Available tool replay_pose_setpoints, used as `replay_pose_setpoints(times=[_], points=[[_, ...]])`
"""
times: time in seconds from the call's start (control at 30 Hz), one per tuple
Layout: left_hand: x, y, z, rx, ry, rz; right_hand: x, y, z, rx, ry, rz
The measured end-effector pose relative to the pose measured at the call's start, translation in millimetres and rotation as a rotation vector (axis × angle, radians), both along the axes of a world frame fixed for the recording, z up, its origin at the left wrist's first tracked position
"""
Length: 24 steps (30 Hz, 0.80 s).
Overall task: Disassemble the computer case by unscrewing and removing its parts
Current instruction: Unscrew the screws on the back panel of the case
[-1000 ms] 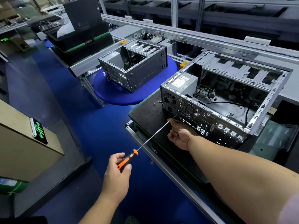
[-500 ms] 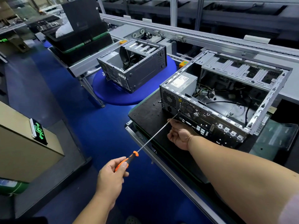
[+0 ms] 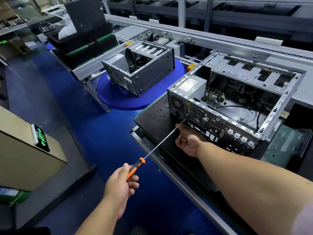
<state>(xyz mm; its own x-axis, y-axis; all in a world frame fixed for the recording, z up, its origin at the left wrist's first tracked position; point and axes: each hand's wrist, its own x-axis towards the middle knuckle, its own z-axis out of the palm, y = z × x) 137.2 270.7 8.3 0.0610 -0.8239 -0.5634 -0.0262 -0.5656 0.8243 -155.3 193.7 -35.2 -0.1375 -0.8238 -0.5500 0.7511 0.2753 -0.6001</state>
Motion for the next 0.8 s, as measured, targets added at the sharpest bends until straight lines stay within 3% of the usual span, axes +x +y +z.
replay_pose_setpoints(times=[0.17,0.3,0.53,0.8], points=[[-1.3,10.8,1.6,-0.29,-0.416,-0.155,0.6,0.7,1.7,0.002,0.002,0.001],[-3.0,12.5,1.1,-0.382,-0.539,-0.15,0.9,0.6,1.9,0.003,0.014,0.009],[0.9,7.2,-3.9,-0.329,-0.355,-0.027,0.0,-0.5,1.0,0.006,0.009,0.011],[4.7,3.1,-7.4,-0.006,-0.098,0.013,-1.5,-0.6,0.2,0.006,-0.002,0.01]])
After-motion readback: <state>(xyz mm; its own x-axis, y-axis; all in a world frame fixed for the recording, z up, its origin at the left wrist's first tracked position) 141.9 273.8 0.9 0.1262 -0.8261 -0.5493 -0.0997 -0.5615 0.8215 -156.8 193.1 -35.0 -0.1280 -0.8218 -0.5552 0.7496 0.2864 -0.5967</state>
